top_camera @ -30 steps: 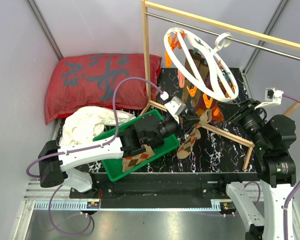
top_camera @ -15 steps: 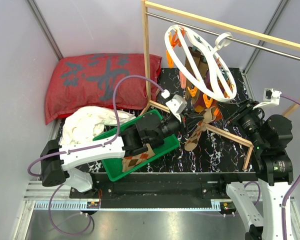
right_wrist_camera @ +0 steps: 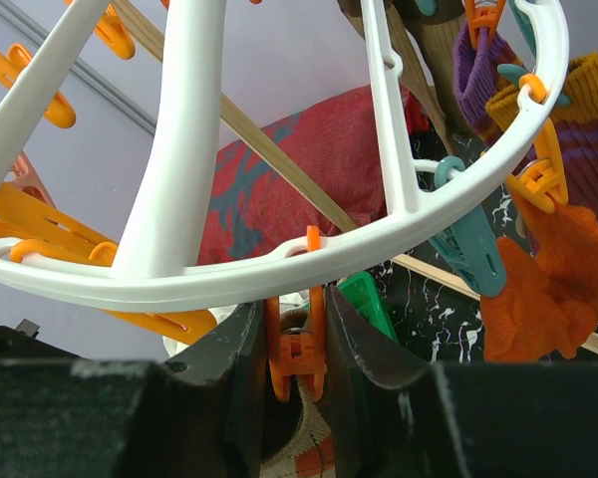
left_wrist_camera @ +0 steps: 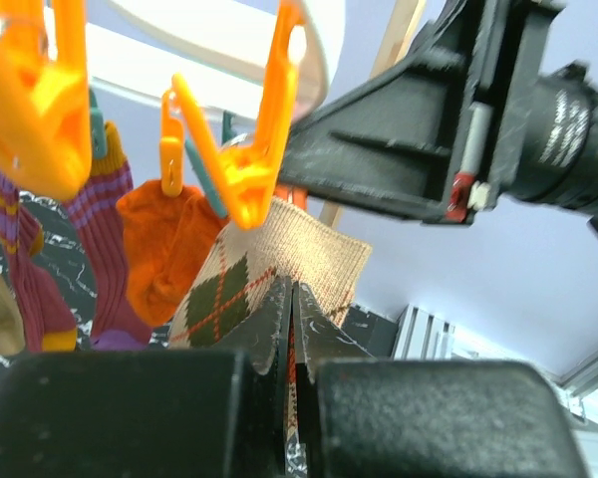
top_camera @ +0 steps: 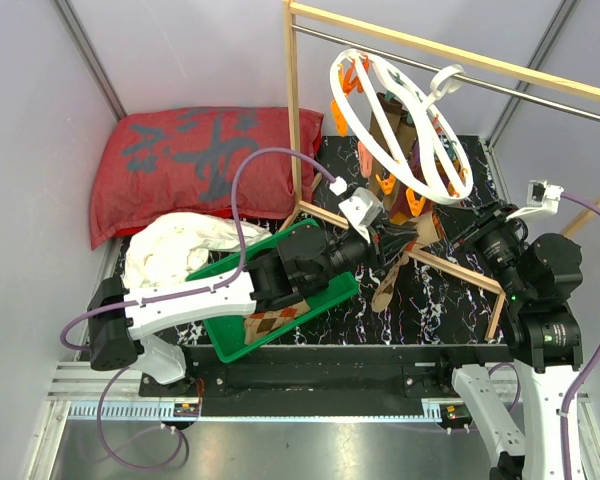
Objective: Clip the socks to the hanger
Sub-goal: Clamp the sock onto the hanger.
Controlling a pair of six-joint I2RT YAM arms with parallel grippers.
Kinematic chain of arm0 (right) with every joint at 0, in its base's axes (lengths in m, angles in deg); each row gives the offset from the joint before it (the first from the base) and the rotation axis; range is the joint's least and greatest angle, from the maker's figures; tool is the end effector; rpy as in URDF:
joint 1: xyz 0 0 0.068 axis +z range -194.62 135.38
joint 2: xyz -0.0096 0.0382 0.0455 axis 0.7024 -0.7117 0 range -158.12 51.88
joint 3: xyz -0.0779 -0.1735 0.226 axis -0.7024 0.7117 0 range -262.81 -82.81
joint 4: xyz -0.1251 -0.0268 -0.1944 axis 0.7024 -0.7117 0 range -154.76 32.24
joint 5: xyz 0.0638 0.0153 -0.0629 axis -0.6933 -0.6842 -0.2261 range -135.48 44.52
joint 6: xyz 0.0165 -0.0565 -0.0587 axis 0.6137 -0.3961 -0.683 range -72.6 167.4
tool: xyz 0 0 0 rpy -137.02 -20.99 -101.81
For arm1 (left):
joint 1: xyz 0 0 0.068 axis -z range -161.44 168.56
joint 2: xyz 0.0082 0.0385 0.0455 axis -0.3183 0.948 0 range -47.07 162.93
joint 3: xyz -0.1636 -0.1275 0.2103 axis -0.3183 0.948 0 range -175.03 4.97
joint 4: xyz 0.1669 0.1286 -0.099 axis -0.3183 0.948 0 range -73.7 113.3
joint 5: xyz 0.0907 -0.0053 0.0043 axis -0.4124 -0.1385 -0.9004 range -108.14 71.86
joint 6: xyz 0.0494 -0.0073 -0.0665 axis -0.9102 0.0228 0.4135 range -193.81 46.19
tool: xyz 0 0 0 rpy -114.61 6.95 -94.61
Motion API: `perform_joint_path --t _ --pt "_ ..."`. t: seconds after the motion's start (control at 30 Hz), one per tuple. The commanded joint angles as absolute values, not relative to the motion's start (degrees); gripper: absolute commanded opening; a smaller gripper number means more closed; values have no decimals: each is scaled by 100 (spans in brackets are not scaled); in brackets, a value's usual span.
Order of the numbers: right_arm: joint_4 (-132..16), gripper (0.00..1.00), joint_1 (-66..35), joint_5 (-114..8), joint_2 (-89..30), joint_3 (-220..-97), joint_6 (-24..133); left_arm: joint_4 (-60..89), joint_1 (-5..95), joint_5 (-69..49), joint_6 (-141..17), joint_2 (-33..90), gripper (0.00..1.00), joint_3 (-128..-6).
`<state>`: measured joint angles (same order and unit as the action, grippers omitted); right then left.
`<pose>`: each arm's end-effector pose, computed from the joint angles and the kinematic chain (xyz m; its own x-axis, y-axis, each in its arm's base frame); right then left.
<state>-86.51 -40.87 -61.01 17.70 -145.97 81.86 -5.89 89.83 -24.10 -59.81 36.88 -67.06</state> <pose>0.0830 0.0249 0.4317 -0.1835 0.5343 -0.8252 -0.2746 0.7781 0.5649 0.1213 -0.3343 0.4398 -0.1643 -0.2646 -0.9503 0.8960 0.3628 -0.2560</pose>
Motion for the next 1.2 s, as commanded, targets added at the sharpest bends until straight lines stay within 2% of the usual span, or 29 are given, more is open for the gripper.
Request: perform_joint_path --t 0.0,0.13,0.17,0.2,0.27,0.3,0.47,0.53,0.83,1.0,1.17 --pt "-8826 4 -4058 -5989 1804 -14451 8361 -1024 9037 -2351 -5957 3757 0 -7070" --pt "-8825 19 -4058 -5946 1891 -14434 8327 -963 9055 -2342 -5931 3810 0 -7096" --pt "-8826 25 -4058 -5937 1918 -14442 8265 -954 9055 -2342 -5931 3827 0 -7088" --pt "-8826 35 -4067 -5928 1935 -14451 8239 -928 9055 -2342 -5913 3845 0 -7088" --pt "-8843 47 -4067 -5893 2014 -14504 8099 -919 9055 -2342 -5904 3871 0 -7079" --pt "-8852 57 -4058 -5884 2041 -14530 8046 -910 9055 -2342 -5896 3898 0 -7079" --pt "-8966 75 -4067 -5972 2146 -14776 7511 -910 9055 -2368 -5878 4003 0 -7088" --pt "-9088 78 -4067 -5963 2225 -14908 7299 -919 9055 -2377 -5869 4038 0 -7105" --pt "-9467 78 -3988 -5962 2436 -15444 6253 -980 9055 -2377 -5834 4205 0 -7211" --pt "-9318 75 -3917 -6848 2253 -15716 6103 -1059 9055 -2368 -5825 4249 3 -7219" --pt "-9090 70 -3891 -7158 2015 -15743 6296 -1129 9055 -2333 -5843 4258 9 -7228"
